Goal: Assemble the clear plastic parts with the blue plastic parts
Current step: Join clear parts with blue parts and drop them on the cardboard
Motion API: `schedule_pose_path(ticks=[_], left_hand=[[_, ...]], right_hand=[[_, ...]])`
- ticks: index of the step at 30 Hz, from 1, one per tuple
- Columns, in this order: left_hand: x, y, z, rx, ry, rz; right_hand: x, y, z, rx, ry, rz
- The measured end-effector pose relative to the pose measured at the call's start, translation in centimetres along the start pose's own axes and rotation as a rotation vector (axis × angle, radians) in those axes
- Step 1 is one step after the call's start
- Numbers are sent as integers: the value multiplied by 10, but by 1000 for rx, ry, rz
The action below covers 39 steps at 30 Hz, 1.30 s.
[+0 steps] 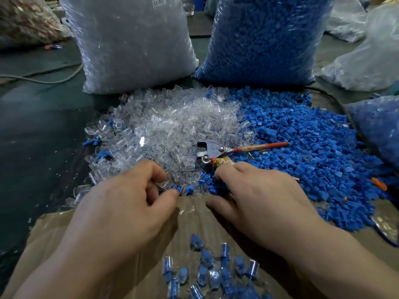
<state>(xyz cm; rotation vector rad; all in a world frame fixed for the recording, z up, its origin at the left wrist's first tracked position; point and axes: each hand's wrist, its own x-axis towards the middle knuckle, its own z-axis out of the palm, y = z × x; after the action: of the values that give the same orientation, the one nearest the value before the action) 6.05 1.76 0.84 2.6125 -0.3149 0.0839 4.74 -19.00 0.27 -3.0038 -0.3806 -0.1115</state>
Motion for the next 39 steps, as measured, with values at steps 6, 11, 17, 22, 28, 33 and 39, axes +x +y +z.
schedule_pose_path(ticks=[6,11,17,22,28,33,39], left_hand=[[0,9,15,205,-49,11],[1,12,22,170,-53,55],[1,14,23,96,-5,84],[2,14,24,109,-37,136],[4,11,28,77,-22,146],[3,10,28,71,-9,146],[0,11,28,94,-7,166]], right_hand=[[6,-7,6,44,14,-100],[10,-8,9,81,18,-126],[8,-8,5,100,-3,-126],[4,-12,3,115,-18,-123],[6,-7,0,143,-28,-106],[5,-6,-1,91,-36,-90],[-2,-2,-6,105,-65,-60]])
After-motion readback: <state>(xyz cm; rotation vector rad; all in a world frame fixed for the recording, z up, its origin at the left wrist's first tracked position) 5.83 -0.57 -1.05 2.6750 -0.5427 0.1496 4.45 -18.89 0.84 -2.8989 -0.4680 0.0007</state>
